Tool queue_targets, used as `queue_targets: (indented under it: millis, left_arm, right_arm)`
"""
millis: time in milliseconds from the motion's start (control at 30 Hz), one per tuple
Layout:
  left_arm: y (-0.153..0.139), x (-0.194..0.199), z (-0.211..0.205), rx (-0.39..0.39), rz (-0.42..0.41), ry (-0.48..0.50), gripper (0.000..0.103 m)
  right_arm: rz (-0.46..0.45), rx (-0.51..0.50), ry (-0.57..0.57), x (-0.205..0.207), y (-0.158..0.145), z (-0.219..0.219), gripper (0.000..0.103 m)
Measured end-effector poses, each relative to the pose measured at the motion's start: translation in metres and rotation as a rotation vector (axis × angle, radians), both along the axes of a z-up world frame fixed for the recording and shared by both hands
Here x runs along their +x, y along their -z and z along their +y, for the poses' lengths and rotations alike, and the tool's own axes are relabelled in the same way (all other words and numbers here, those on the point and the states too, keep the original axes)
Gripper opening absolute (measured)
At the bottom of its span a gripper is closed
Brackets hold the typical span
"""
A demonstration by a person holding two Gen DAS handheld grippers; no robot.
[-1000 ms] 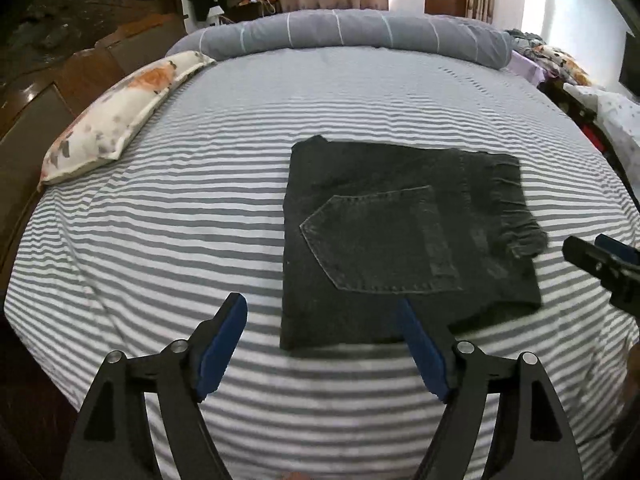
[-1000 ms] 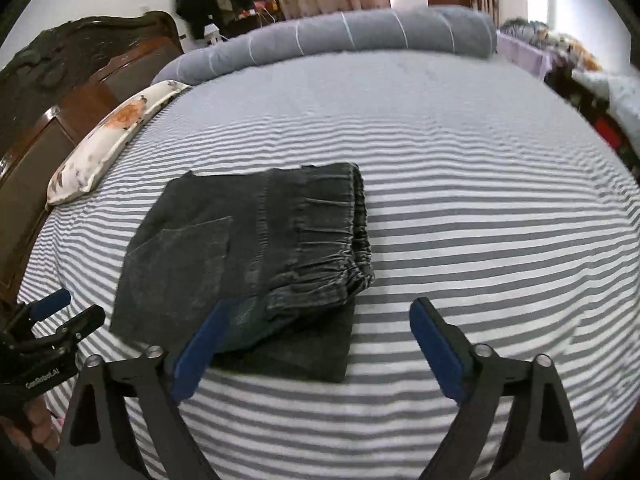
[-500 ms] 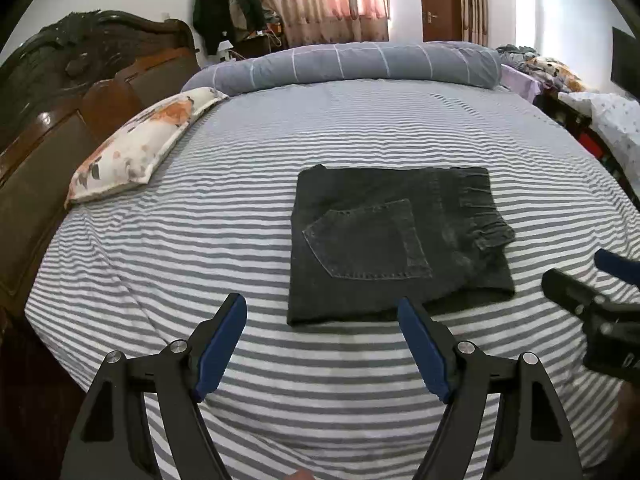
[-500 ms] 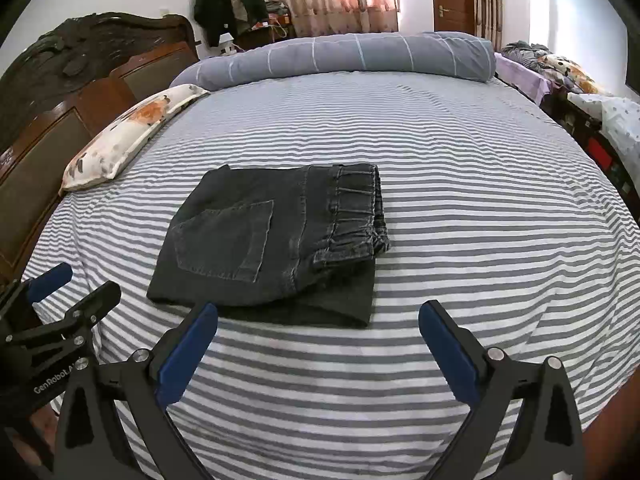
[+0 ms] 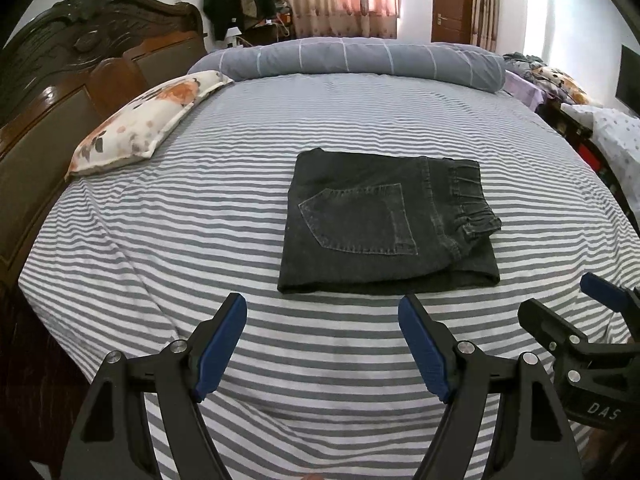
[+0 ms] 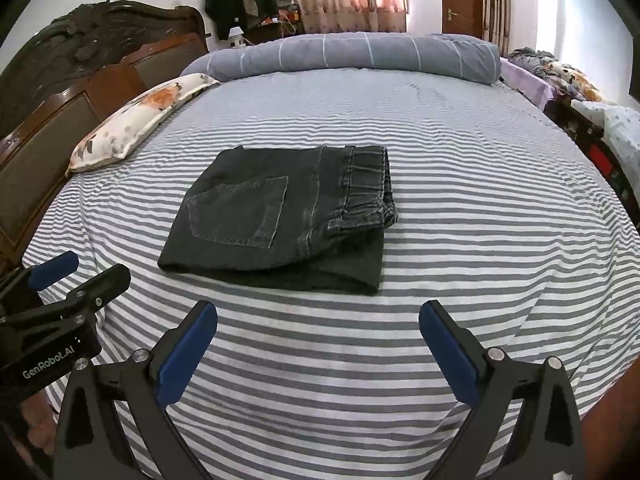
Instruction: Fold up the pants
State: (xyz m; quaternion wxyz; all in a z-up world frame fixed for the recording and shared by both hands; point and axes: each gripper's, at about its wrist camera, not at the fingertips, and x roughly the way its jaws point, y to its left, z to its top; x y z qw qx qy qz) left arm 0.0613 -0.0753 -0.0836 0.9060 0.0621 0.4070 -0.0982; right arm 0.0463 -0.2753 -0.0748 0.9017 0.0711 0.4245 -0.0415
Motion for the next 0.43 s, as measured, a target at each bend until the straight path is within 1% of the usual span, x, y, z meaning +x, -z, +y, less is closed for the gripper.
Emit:
queue_targets:
  millis: [200, 433]
  left_arm:
    - [0.0015, -0.002, 0.0031, 0.003, 0.007, -0.024, 0.079]
    - [0.0016, -0.0051, 0.0044, -0.005, 0.008, -0.028, 0.079]
  right_arm:
    - [0.004, 0.014, 0.006, -0.0023, 0.0015, -0.003, 0.1]
    - [0.008, 0.023, 0.007, -0.0028, 0.0031, -0.005, 0.1]
